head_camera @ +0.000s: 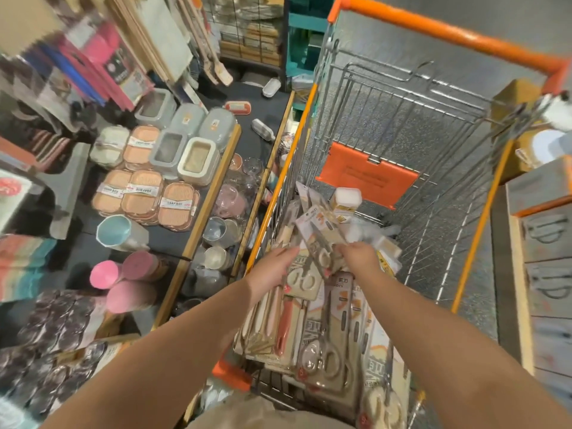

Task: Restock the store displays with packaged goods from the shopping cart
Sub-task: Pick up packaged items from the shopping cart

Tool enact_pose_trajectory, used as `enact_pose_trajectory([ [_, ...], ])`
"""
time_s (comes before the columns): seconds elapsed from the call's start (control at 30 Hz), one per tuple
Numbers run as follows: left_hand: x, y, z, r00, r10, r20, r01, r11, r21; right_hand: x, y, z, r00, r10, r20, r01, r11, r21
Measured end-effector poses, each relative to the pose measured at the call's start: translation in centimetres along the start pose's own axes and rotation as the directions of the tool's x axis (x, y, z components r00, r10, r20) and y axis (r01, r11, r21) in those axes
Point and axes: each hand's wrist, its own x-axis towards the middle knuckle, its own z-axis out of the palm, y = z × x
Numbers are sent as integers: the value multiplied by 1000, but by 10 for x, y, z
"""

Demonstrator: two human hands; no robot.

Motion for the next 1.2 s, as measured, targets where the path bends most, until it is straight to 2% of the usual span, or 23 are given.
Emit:
enact_pose_trajectory([
  [0.13,-3,16,18,999,29,-18,-31,997,-76,-29,9,-17,999,-46,-11,48,961,272],
  [0.23,-4,27,27,997,66,-45,-76,956,-282,-50,14,-12,995,-63,76,25,902,430],
  [0.3,-4,30,28,978,116,-174,-172,919,-355,-62,14,-6,983,-86,160,-10,856,518],
  [0.37,-4,31,25,942,137,-306,-242,911,-335,-69,12,-1,967,-112,230,-37,829,558],
  [0.4,-6,31,22,939,136,-315,-246,906,-344,-71,10,1,963,-121,242,-37,827,561],
  [0.53,-2,21,11,980,58,-192,-134,902,-410,-83,4,3,949,-143,280,-26,851,525],
  [0.63,-10,25,12,990,59,-128,-97,943,-318,-89,11,-2,933,-170,316,-23,851,525],
  [0.77,-23,36,11,976,181,-117,-205,948,-242,-92,21,-11,941,-152,304,-38,842,538],
  [0.9,-32,47,-9,937,298,-183,-312,949,-49,-87,32,-26,971,-108,214,-25,843,537],
  [0.97,-33,43,-26,922,303,-241,-299,953,55,-84,39,-28,982,-74,171,-24,862,507],
  [1.13,-34,8,-64,907,246,-343,-229,969,91,-62,31,-11,991,21,129,-66,932,357],
  [1.2,-39,-4,-70,913,238,-332,-220,971,92,-57,16,1,993,-17,118,-16,962,271],
])
